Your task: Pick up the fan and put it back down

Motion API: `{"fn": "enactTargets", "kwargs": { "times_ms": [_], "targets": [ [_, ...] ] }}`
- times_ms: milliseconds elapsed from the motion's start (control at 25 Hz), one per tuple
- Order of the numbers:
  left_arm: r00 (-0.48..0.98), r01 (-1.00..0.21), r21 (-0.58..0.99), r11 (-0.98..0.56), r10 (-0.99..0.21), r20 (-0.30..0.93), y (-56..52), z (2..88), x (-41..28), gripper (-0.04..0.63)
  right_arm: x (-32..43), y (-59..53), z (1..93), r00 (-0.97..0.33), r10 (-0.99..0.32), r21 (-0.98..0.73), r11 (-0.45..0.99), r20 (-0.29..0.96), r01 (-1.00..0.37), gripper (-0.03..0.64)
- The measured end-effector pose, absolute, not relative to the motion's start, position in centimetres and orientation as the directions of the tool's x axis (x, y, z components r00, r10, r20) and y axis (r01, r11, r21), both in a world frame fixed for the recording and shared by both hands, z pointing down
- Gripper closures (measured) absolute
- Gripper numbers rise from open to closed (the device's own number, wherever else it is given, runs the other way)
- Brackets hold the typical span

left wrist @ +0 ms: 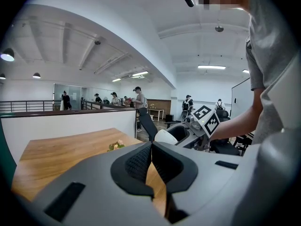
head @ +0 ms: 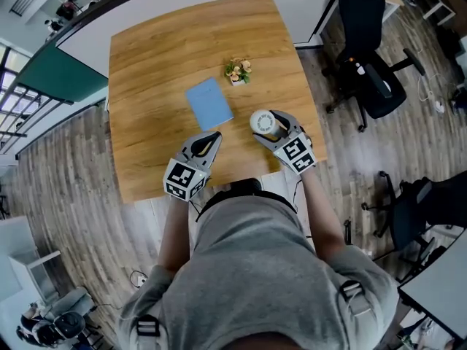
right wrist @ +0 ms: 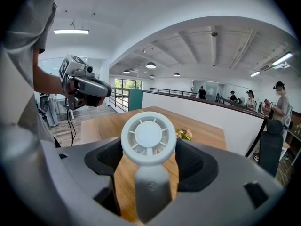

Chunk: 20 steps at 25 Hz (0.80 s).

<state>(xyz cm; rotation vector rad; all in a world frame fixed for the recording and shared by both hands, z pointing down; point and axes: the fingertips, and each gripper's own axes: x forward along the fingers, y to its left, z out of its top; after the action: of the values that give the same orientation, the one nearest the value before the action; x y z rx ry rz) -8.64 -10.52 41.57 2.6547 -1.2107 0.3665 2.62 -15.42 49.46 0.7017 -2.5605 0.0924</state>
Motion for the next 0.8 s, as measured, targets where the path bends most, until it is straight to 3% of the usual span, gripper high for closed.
{"fn": "enactTargets", "kwargs": {
  "times_ms": [800],
  "targets": [
    [0.614,-0.776,0.067,-0.628,-0.725,0.311,-10.8,41.1,-10.1,0.576,2.6,-16.7,48.1,-0.748,-0.504,0.073,0.846,0.432,-0.528,0.253]
  ]
}}
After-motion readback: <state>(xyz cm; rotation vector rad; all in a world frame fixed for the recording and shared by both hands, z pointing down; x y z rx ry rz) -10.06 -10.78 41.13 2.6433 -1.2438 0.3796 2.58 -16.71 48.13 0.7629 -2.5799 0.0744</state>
